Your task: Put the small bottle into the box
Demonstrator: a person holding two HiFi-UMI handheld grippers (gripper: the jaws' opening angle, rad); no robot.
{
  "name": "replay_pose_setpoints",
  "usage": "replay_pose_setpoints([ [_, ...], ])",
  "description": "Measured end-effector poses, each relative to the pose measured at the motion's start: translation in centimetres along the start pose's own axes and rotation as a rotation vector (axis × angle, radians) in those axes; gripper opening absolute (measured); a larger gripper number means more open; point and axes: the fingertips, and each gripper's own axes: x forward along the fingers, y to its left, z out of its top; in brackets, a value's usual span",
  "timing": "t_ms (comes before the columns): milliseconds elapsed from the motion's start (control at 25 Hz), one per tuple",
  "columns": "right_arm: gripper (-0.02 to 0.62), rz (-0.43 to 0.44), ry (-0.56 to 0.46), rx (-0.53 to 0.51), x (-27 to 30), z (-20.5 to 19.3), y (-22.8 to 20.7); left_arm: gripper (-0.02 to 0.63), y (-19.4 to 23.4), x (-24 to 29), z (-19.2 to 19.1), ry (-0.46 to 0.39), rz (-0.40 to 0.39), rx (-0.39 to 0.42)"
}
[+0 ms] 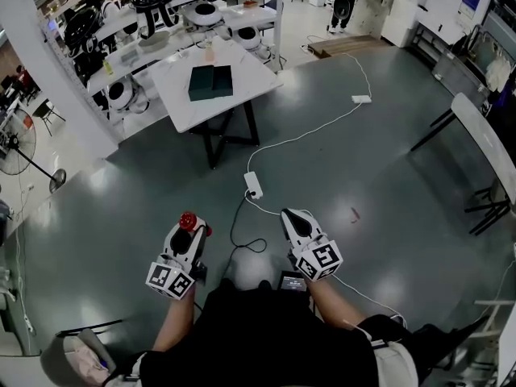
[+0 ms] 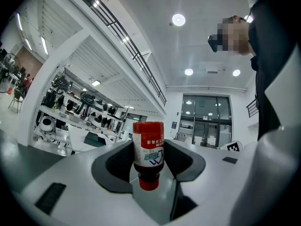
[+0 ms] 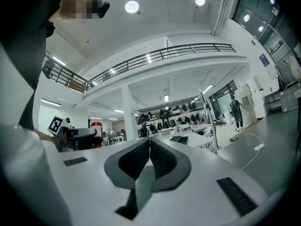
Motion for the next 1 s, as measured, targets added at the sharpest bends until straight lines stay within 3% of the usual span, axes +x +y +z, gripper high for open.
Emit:
replay_pose_setpoints([
  [560,0.032,-0.035,0.003,0.011,1.0,0.3,-4.0,0.213,2.0,2.7,-0.1,0.005,0.029,-0.015],
  [1000,0.032,-0.067,0.021,-0.022,10.7,1.9,-10.7,0.213,10.2,12.2,-0.2,-0.016,0.043,-0.065],
])
